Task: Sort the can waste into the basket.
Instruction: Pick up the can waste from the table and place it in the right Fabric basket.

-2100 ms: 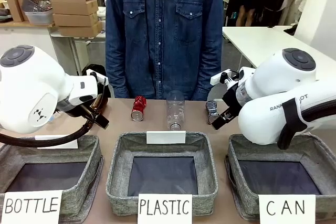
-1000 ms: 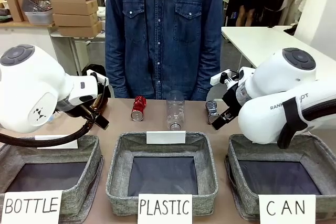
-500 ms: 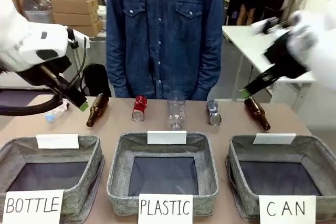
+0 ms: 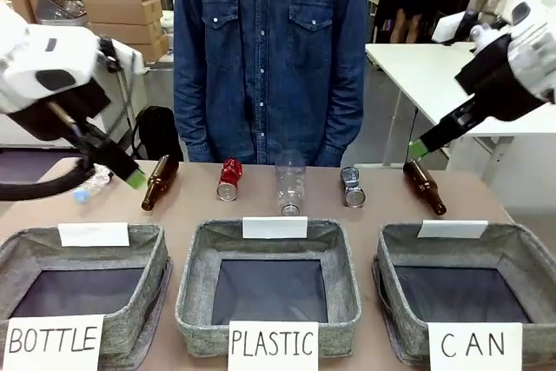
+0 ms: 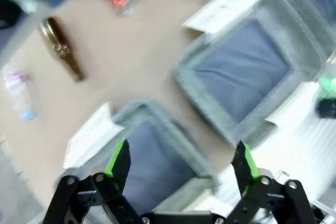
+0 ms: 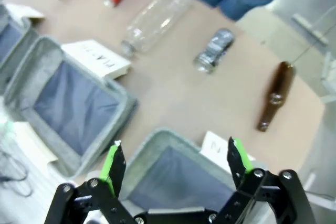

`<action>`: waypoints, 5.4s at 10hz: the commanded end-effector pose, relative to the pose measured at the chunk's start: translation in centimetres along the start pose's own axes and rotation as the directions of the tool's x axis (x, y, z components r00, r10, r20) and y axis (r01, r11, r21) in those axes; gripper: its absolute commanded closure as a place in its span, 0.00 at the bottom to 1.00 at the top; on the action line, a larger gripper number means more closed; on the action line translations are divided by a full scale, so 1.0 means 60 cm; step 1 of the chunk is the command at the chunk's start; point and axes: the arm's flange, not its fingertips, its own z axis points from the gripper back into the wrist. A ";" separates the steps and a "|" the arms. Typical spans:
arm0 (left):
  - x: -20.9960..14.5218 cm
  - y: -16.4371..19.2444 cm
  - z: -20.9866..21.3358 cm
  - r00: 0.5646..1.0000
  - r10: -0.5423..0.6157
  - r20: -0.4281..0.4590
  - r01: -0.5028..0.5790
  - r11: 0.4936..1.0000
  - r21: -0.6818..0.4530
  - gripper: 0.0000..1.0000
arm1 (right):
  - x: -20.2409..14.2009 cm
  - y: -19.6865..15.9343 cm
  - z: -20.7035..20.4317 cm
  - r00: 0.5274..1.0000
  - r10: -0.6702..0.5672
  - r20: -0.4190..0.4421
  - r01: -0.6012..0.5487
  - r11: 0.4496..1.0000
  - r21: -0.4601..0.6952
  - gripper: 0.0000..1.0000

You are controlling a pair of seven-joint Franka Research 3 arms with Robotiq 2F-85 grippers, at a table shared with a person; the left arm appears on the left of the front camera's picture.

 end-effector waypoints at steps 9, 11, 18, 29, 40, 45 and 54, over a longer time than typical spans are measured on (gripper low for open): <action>-0.150 0.202 0.053 0.713 0.680 0.171 -0.242 0.468 -0.850 0.00 | -0.108 -0.217 0.012 0.568 -0.766 -0.303 0.622 0.158 0.767 0.00; -0.135 0.189 0.067 0.696 0.712 0.092 -0.510 0.581 -0.635 0.00 | -0.122 -0.238 0.015 0.627 -0.710 -0.321 0.599 0.175 0.781 0.00; -0.143 0.246 0.067 0.692 0.707 0.142 -0.284 0.448 -0.848 0.00 | -0.122 -0.238 0.015 0.627 -0.710 -0.321 0.599 0.175 0.781 0.00; -0.143 0.246 0.067 0.692 0.707 0.142 -0.284 0.448 -0.848 0.00 | -0.055 -0.216 -0.044 0.752 -0.576 -0.321 0.636 0.506 0.583 0.00; -0.143 0.246 0.067 0.692 0.707 0.142 -0.284 0.448 -0.848 0.00 | 0.028 -0.197 -0.268 0.738 -0.656 -0.157 0.661 0.657 0.362 0.00; -0.143 0.246 0.067 0.692 0.707 0.142 -0.284 0.448 -0.848 0.00 | 0.030 -0.172 -0.328 0.732 -0.659 -0.174 0.679 0.683 0.271 0.00; -0.143 0.246 0.067 0.692 0.707 0.142 -0.284 0.448 -0.848 0.00 | 0.100 -0.179 -0.510 0.761 -0.633 -0.142 0.635 0.772 -0.039 0.00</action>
